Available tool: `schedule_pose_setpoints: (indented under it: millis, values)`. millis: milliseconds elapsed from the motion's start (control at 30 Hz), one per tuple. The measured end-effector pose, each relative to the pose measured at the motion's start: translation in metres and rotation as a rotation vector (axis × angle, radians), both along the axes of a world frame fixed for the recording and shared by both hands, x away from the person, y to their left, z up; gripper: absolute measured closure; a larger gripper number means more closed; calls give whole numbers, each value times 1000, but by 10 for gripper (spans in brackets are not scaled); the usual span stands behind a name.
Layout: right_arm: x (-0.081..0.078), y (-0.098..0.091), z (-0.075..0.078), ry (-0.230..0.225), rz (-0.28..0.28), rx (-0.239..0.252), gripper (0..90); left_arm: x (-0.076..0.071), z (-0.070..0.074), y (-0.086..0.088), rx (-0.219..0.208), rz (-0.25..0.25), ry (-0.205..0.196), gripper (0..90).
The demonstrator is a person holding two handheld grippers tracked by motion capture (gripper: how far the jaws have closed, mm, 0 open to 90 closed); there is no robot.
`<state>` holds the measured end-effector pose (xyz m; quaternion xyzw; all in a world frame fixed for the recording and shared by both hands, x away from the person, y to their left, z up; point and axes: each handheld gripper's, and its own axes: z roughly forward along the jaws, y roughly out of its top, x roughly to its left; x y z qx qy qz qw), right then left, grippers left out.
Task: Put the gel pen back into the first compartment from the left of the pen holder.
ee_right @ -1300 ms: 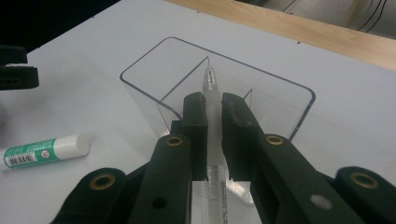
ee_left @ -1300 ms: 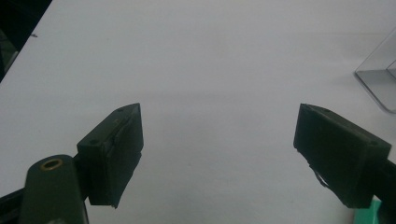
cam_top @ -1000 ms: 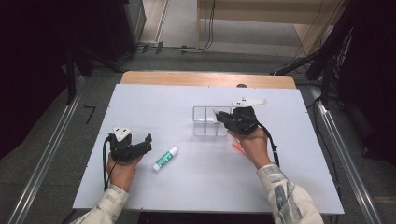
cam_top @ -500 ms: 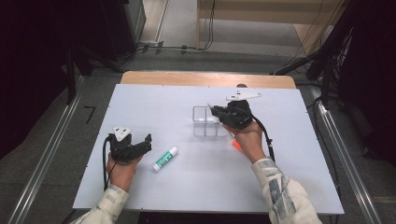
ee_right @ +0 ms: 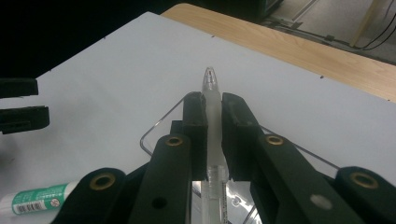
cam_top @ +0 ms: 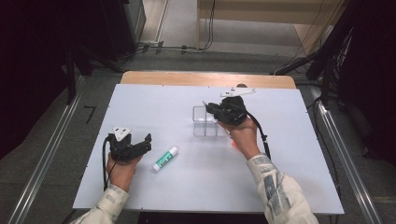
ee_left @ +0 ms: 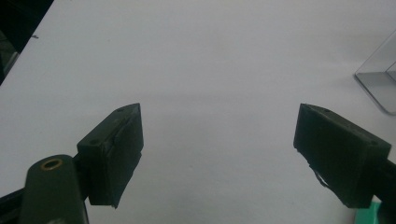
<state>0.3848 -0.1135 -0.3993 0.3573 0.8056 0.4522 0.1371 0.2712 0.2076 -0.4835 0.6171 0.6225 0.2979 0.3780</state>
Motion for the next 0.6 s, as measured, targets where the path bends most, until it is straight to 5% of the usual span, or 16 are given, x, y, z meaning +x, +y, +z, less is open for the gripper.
schedule_pose_setpoints:
  millis: [600]
  values:
    - [13, 17, 4, 9, 3, 2, 788, 1, -1, 0, -1, -1, -2, 159]
